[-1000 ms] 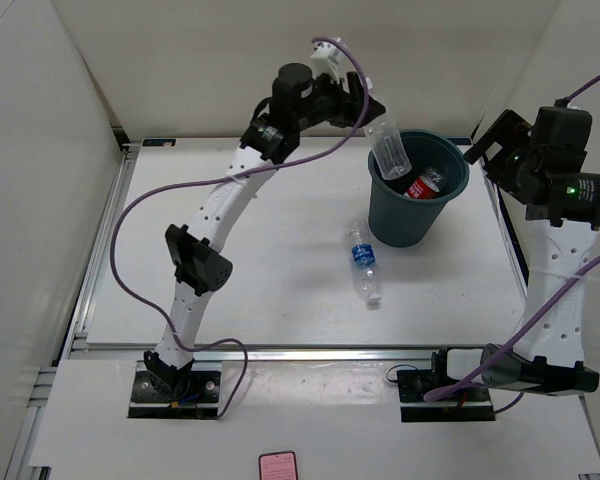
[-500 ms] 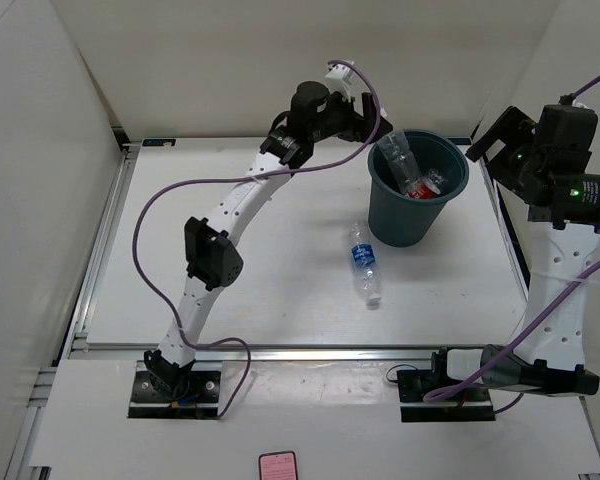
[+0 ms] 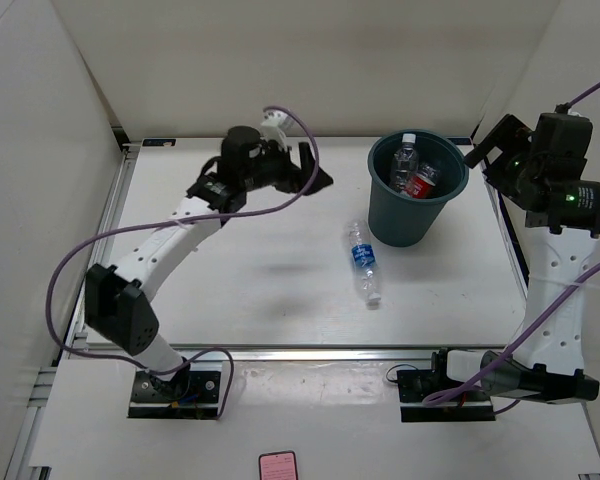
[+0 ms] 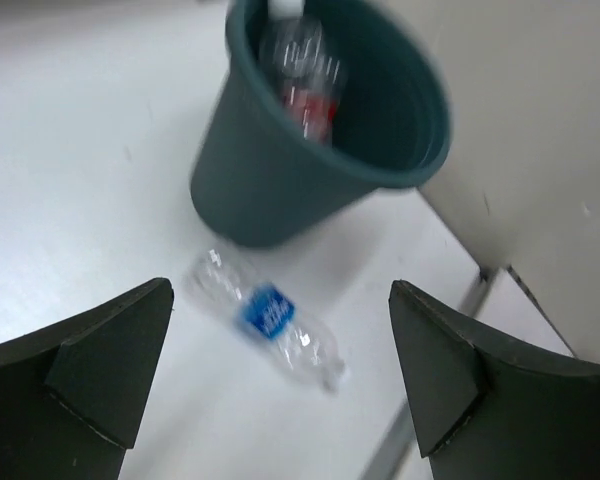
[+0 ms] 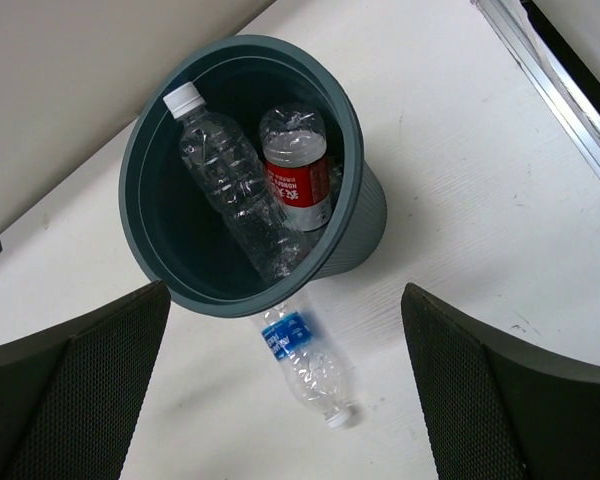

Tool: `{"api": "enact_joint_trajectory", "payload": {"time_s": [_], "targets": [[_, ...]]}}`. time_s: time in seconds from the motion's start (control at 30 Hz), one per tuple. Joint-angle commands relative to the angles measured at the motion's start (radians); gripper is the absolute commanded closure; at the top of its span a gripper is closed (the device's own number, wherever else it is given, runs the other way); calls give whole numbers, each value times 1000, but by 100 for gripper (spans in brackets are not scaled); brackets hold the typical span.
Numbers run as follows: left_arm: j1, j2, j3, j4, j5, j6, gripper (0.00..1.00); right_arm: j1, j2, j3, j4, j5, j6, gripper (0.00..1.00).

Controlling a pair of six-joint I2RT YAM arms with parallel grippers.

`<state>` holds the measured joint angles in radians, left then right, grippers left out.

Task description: Put the plastic bottles in the bin

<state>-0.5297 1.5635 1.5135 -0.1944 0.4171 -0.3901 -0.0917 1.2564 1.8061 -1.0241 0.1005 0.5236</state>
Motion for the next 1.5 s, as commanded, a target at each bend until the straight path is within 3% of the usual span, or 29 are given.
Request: {"api": "enact_joint_trajectory", "payload": {"time_s": [0.0, 0.27, 0.57, 1.07, 1.47], "targets": [[-30, 76, -98, -37, 0, -123, 0, -5, -6, -10, 44, -12, 0, 0], [3, 248, -99, -37, 25, -345, 0, -5, -17, -30, 44, -21, -13, 0], [-27, 504, 98, -66, 163, -407, 0, -5, -45, -57, 44, -1, -31, 0], [-105, 786, 447, -241, 233, -365, 0, -5, -63, -108, 35, 10, -51, 0], [-115, 900, 504, -287, 324, -355, 0, -5, -112, -175, 35, 71, -71, 0]]}}
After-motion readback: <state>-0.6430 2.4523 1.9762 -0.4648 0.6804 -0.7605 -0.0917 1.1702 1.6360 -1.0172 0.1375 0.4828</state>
